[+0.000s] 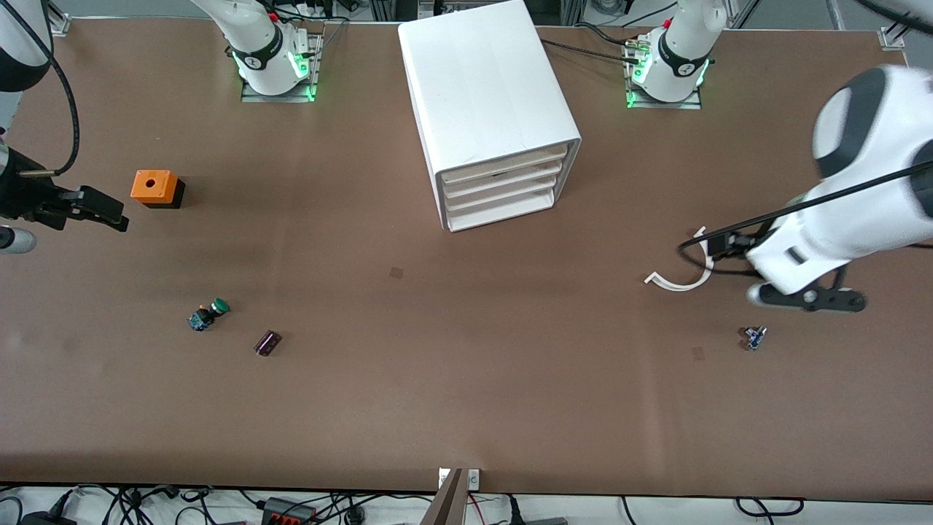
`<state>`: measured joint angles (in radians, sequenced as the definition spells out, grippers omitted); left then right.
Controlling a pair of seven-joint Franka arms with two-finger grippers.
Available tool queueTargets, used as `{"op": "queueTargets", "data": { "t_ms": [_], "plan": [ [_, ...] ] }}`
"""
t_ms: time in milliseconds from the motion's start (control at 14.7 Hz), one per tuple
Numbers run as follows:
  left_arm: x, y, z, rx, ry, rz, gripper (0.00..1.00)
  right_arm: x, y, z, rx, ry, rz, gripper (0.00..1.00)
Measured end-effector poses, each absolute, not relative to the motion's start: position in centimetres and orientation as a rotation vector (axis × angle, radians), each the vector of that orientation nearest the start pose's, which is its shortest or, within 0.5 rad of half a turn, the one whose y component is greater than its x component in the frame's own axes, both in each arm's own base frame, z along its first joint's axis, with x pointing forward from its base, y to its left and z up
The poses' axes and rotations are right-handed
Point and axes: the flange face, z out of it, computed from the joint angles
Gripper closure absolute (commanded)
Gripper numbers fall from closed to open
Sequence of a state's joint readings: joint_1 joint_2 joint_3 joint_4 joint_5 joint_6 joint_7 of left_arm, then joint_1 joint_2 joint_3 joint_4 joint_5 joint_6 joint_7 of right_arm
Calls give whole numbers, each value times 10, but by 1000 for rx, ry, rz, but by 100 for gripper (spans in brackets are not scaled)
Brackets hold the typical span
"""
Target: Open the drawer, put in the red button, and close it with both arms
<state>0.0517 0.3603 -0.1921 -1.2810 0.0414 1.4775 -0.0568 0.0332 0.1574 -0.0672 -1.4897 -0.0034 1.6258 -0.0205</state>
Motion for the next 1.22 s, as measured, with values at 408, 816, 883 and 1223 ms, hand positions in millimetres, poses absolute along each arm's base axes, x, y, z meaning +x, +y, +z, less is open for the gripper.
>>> {"op": "queueTargets", "data": {
  "t_ms": [408, 816, 883, 1223],
  "plan": [
    [591, -20, 574, -3161, 199, 62, 0, 598, -28, 575, -3153, 19, 82, 0],
    [550, -15, 574, -3101, 217, 12, 0, 577, -27, 563, -3148, 15, 63, 0],
    [551, -15, 572, -3099, 218, 17, 0, 576, -26, 565, -3147, 10, 59, 0],
    [550, -23, 571, -3097, 242, 25, 0, 578, -23, 567, -3148, 3, 29, 0]
  ]
}}
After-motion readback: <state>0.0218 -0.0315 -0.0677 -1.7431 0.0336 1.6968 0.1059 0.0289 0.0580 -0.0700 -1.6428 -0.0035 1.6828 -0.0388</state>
